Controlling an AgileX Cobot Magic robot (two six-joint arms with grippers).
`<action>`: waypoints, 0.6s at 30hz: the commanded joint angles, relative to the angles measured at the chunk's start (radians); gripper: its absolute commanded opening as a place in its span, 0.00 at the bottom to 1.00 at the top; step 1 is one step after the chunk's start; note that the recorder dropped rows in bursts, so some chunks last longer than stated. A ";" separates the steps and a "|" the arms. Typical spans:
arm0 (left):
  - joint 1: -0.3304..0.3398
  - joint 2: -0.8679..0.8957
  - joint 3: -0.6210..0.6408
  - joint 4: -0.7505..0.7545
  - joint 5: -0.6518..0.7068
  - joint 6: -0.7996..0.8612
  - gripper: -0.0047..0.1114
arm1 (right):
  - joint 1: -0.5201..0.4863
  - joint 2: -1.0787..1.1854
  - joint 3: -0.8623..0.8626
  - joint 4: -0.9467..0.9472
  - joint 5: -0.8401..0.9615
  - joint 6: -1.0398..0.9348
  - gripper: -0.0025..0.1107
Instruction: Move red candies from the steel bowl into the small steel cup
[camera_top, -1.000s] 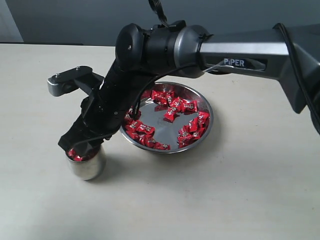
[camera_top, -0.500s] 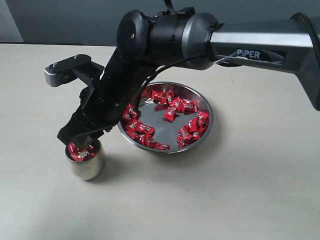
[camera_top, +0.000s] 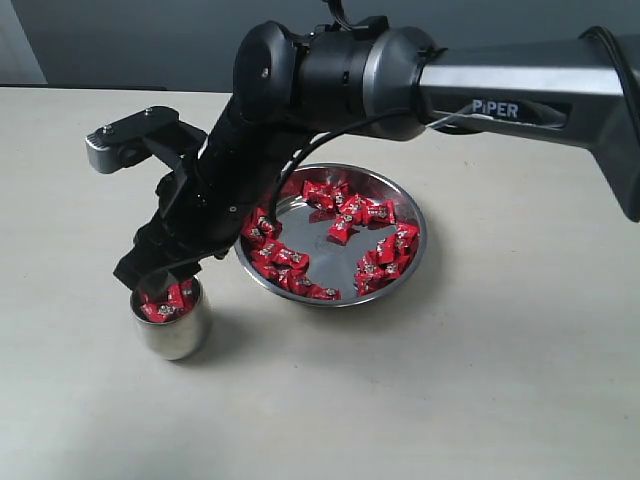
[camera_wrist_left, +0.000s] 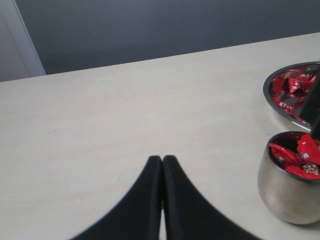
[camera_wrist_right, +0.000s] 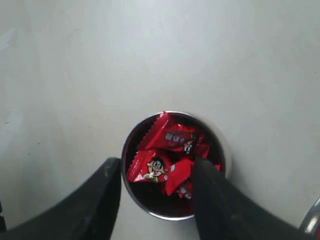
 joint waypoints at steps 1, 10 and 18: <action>0.003 -0.004 -0.001 -0.001 -0.009 -0.005 0.04 | 0.000 -0.003 -0.005 0.009 -0.007 -0.011 0.42; 0.003 -0.004 -0.001 -0.001 -0.009 -0.005 0.04 | -0.053 -0.029 -0.005 -0.176 -0.078 0.142 0.42; 0.003 -0.004 -0.001 -0.001 -0.009 -0.005 0.04 | -0.180 -0.016 -0.005 -0.286 -0.069 0.289 0.42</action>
